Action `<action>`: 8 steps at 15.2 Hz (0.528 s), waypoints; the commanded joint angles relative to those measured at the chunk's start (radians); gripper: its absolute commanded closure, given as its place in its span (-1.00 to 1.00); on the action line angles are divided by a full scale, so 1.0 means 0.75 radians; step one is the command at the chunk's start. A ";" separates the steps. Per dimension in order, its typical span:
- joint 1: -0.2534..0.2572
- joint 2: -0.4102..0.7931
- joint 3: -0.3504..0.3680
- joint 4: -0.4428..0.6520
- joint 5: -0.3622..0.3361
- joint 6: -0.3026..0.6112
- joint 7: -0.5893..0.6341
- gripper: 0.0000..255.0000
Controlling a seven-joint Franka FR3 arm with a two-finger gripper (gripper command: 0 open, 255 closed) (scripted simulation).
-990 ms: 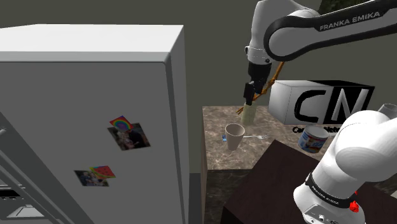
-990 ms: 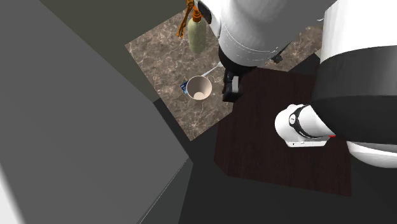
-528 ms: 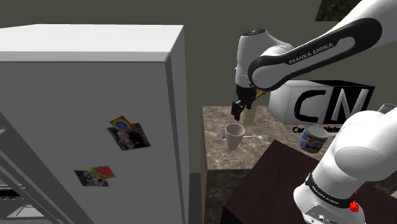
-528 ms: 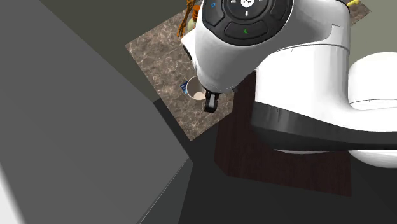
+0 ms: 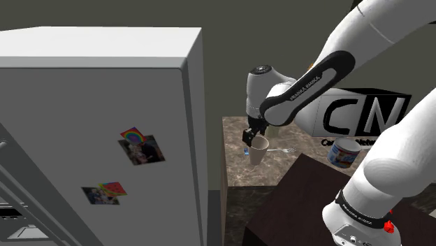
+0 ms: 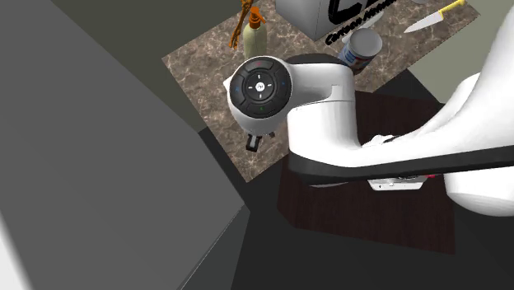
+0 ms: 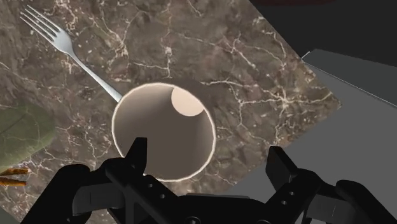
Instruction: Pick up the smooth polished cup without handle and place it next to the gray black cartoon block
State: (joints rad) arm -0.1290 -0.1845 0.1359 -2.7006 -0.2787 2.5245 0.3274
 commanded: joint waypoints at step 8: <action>-0.060 0.342 -0.003 0.075 -0.294 0.244 0.294 -1.00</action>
State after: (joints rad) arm -0.1721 0.0534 0.1376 -2.6478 -0.4787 2.6939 0.5323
